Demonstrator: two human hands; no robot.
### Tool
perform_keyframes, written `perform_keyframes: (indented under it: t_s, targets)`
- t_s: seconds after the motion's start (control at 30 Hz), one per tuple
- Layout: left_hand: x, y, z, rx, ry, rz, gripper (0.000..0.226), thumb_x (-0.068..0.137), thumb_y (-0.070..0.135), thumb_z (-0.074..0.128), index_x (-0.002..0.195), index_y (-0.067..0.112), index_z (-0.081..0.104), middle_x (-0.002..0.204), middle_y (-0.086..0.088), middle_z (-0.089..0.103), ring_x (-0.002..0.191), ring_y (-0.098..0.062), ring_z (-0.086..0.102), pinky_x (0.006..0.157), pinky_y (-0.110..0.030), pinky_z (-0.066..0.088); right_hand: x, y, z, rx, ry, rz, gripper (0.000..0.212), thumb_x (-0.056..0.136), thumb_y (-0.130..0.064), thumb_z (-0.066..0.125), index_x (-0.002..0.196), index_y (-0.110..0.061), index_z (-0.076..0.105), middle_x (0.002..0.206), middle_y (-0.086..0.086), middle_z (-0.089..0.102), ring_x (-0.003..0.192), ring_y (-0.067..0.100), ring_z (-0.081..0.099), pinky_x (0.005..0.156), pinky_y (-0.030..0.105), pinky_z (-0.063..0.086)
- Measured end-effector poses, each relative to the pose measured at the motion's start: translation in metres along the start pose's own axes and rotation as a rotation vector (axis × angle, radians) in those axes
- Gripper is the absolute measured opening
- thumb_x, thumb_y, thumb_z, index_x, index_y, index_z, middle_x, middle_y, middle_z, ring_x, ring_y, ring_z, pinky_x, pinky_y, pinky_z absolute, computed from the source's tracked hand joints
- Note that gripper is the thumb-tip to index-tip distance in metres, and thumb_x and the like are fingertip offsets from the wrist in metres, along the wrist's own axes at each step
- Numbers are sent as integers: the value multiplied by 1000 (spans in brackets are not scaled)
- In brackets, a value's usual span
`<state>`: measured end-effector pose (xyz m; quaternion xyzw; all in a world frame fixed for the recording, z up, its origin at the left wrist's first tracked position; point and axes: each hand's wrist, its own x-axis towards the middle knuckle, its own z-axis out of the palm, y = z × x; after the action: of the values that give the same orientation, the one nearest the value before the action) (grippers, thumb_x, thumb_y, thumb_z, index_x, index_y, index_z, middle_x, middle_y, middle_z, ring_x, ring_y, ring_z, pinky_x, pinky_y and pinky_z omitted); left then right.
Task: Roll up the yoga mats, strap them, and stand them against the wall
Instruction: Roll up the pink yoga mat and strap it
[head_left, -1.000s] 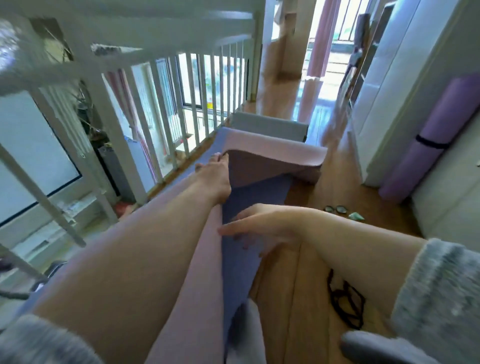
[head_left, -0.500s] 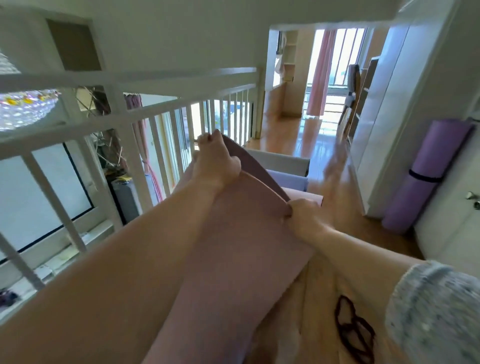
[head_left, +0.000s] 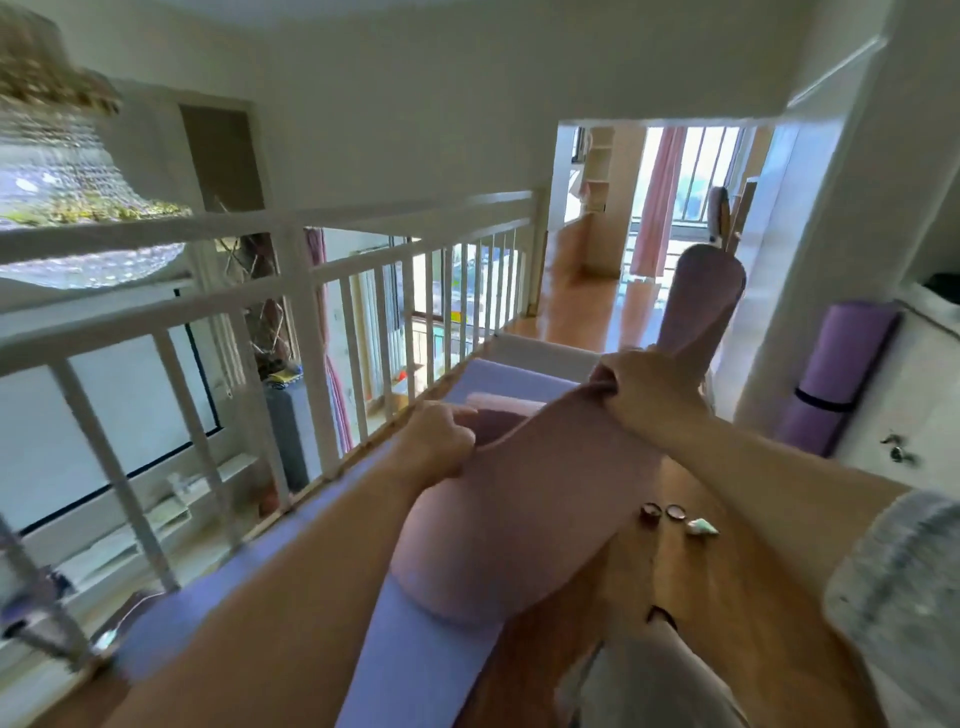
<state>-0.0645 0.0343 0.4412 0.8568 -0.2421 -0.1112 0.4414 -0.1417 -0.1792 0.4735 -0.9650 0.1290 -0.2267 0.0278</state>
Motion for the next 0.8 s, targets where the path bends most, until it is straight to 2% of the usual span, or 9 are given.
perform_keyframes:
  t_s: [0.07,0.17,0.3,0.37,0.43,0.53,0.63,0.73,0.8]
  targets:
    - [-17,-4,2,100,-90,-13,47,81,-8,44,113,20,66,82,-1,61,70,-12,56,54,-13,47,-16,3,8,15,-90,-81,17,82,-8,59,86,-20,70,93,2,67,94,22,58,80,29,44]
    - [-26,-8,6,386,-162,-89,39,81,5,51,116,14,64,106,-9,65,85,-21,61,72,-29,54,-41,13,21,127,-225,-153,16,78,-8,60,79,-18,72,82,1,69,81,21,63,74,29,49]
    - [-23,0,18,813,-99,-43,19,84,27,55,94,13,64,101,-6,66,90,-22,61,77,-32,51,-65,27,26,197,-403,-175,13,76,-7,62,79,-13,73,75,-3,65,74,13,57,71,22,45]
    - [-18,12,27,1035,-55,16,25,91,41,54,93,17,59,106,-5,63,96,-25,60,74,-30,45,-68,30,23,215,-463,-187,8,78,-12,65,81,-13,72,78,-2,67,74,11,57,71,18,45]
    - [-10,21,38,1207,-53,49,39,94,51,50,107,16,61,111,-4,62,103,-24,60,72,-31,39,-67,35,19,265,-511,-199,2,80,-20,68,79,-19,70,75,-8,63,71,6,55,66,12,41]
    - [14,29,50,1295,-59,58,40,94,46,54,119,16,57,114,-4,61,104,-24,60,72,-30,40,-65,51,26,268,-555,-204,17,84,-45,65,86,-29,70,89,-14,62,102,2,49,92,24,38]
    - [46,32,61,1203,-182,73,57,91,22,59,142,22,34,133,-6,50,117,-26,54,86,-36,46,-62,76,33,300,-505,-114,46,80,-72,48,96,-35,70,111,-19,59,134,8,24,115,41,19]
    - [70,40,77,1121,-438,170,86,89,7,57,152,39,7,148,-3,30,130,-26,40,99,-38,42,-48,106,33,293,-329,27,52,82,-70,39,105,-34,68,132,-13,52,142,15,20,118,48,8]
    - [82,42,88,1153,-515,270,83,89,4,55,150,43,14,149,-1,29,130,-25,39,104,-41,40,-36,122,35,237,-264,85,40,90,-57,48,112,-29,67,143,-7,45,143,18,20,119,48,11]
